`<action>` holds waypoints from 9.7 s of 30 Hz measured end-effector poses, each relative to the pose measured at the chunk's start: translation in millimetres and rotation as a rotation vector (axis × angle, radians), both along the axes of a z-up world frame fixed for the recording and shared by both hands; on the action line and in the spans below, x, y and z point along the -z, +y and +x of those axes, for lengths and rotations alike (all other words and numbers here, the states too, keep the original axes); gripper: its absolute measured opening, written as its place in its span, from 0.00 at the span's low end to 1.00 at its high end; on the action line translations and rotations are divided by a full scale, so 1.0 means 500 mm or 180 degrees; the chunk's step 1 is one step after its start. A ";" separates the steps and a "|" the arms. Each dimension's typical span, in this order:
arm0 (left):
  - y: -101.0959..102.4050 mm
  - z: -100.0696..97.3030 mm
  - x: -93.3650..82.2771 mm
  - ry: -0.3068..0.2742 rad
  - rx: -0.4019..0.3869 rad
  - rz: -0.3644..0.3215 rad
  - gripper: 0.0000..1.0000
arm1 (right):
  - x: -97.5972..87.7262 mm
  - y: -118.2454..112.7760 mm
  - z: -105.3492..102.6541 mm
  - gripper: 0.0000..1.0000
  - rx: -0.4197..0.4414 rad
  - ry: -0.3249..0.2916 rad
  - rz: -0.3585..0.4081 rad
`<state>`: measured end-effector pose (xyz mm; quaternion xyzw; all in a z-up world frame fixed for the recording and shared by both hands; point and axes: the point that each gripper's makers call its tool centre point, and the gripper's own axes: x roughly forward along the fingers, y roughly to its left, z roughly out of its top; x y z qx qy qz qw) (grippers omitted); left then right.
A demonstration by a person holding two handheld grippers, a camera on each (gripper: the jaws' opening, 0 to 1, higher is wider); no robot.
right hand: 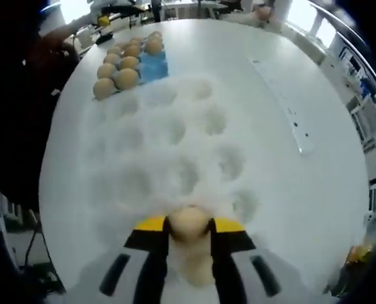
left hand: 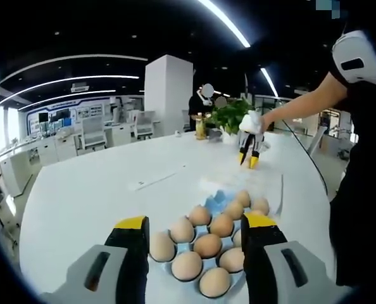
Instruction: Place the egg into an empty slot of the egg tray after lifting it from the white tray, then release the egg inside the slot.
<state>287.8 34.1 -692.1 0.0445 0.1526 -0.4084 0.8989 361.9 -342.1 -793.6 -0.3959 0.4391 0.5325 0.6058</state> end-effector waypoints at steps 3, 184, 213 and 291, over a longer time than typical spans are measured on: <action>0.003 0.000 0.002 0.0008 -0.0010 -0.0001 0.59 | -0.007 -0.002 0.005 0.25 0.0200 -0.0026 0.0086; 0.016 -0.005 0.000 -0.0004 -0.0046 -0.0041 0.58 | -0.023 0.521 -0.043 0.30 -0.1059 0.0208 0.1013; -0.007 0.001 -0.002 -0.0011 0.0040 -0.0027 0.58 | -0.027 0.351 -0.015 0.29 -0.0448 0.0125 0.0999; -0.011 -0.002 -0.007 0.0007 0.0030 0.0007 0.57 | -0.003 -0.114 0.018 0.30 0.0633 0.0040 0.0071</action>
